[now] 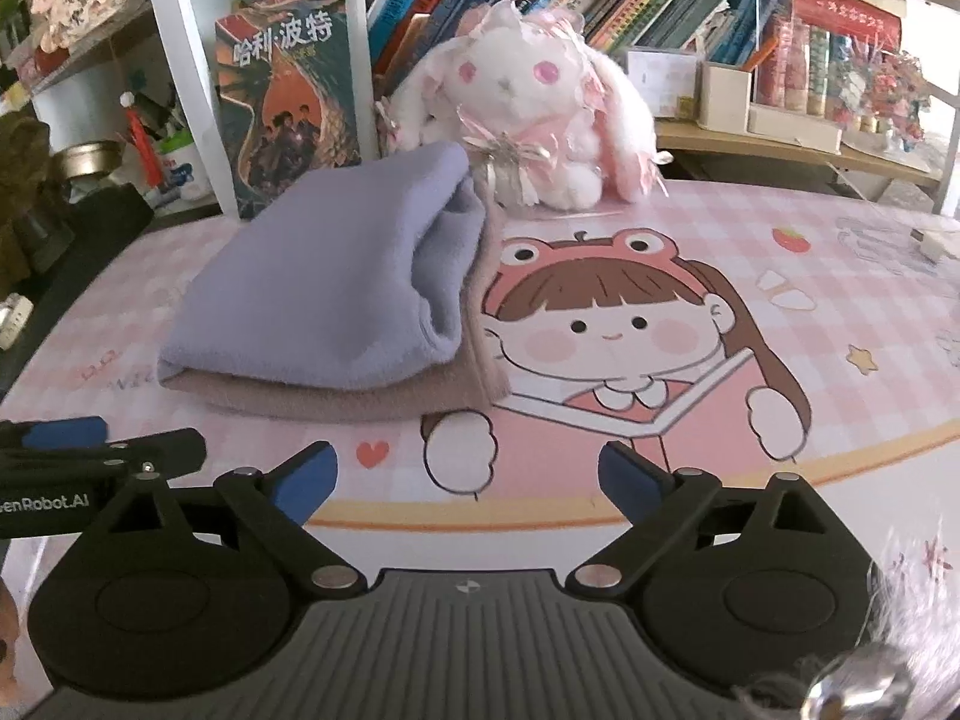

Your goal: Fold clothes

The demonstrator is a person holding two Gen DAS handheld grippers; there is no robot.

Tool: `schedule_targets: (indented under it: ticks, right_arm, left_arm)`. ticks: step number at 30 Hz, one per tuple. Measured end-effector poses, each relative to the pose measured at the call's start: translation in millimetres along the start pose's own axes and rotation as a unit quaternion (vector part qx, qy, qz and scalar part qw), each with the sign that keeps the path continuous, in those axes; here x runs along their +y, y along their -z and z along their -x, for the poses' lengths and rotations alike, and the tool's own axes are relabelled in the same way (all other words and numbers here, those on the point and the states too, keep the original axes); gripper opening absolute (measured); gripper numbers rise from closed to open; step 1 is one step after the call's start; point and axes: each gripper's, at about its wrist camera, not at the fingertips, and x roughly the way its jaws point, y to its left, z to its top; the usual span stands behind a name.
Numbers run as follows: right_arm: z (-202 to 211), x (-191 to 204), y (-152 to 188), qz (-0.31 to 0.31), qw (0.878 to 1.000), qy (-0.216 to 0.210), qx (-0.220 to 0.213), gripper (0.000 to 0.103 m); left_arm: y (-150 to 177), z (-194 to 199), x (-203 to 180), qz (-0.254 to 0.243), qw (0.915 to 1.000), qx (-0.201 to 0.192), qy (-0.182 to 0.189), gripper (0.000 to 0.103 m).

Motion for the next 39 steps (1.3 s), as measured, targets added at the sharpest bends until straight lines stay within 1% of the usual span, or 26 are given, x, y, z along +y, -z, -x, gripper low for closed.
schedule_targets:
  ticks: [5, 8, 11, 16, 20, 28, 39]
  right_arm:
    - [3, 5, 7, 0.001, 1.0, 0.013, 0.005, 0.1]
    - [7, 8, 11, -0.001, 1.0, 0.023, 0.004, 0.101]
    - [13, 12, 16, -0.009, 0.999, 0.037, 0.001, 0.101]
    - [22, 17, 22, -0.015, 0.999, 0.044, -0.012, 0.101]
    - [23, 20, 21, -0.003, 0.999, 0.052, -0.018, 0.101]
    - [23, 20, 21, -0.004, 0.998, 0.055, -0.024, 0.101]
    - [24, 22, 20, -0.005, 0.998, 0.057, -0.027, 0.101]
  left_arm:
    - [6, 7, -2, -0.003, 1.0, -0.004, -0.004, 0.099]
    - [8, 11, -3, 0.005, 0.9999, -0.002, -0.01, 0.099]
    - [11, 16, -4, 0.021, 0.9994, -0.001, -0.026, 0.099]
    - [15, 23, -9, -0.002, 0.999, -0.014, -0.042, 0.099]
    - [13, 23, -5, 0.003, 0.999, -0.013, -0.042, 0.099]
    - [13, 24, -3, 0.003, 0.9989, -0.01, -0.045, 0.1]
    - [11, 27, -3, -0.003, 0.999, -0.018, -0.042, 0.1]
